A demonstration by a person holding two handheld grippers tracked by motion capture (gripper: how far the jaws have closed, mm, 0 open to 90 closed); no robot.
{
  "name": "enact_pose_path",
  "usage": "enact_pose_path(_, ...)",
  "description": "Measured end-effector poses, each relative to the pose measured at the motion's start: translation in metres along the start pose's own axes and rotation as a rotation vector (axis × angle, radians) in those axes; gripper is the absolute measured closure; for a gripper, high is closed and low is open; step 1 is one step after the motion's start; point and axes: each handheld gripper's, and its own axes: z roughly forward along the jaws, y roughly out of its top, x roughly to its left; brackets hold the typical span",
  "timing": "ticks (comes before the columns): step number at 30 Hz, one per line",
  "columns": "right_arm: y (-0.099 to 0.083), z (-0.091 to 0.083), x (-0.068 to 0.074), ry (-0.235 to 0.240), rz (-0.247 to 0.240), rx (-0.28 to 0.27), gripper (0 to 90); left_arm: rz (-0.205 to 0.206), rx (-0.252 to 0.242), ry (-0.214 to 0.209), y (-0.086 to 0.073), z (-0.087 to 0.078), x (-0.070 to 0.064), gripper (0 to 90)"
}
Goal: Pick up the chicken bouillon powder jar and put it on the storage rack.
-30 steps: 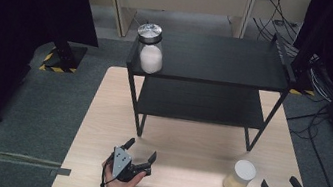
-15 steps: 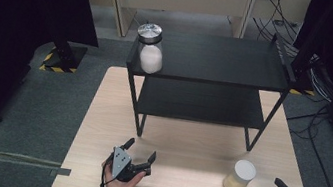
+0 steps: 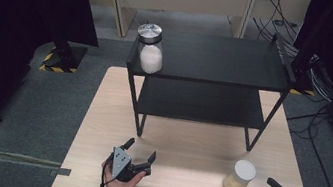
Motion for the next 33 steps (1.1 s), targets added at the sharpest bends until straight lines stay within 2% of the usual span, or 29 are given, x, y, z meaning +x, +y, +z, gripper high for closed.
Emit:
enact_pose_path(10, 0.005, 0.018, 0.009, 0.014, -0.037, -0.018, 8.4, 0.001, 0.004, 0.0, 0.001, 0.001, 0.0, 7.2)
enact_pose_path(16, 0.01, 0.031, 0.016, 0.001, -0.048, -0.022, 14.7, 0.002, 0.003, -0.002, 0.001, 0.001, 0.0, 7.3)
enact_pose_path(24, 0.012, 0.038, 0.011, 0.005, -0.06, -0.039, 25.1, 0.006, 0.004, -0.005, 0.001, 0.001, 0.0, 7.3)
enact_pose_path(33, 0.011, 0.042, 0.007, 0.014, -0.064, -0.046, 28.4, 0.008, 0.004, -0.007, 0.001, 0.001, 0.001, 7.3)
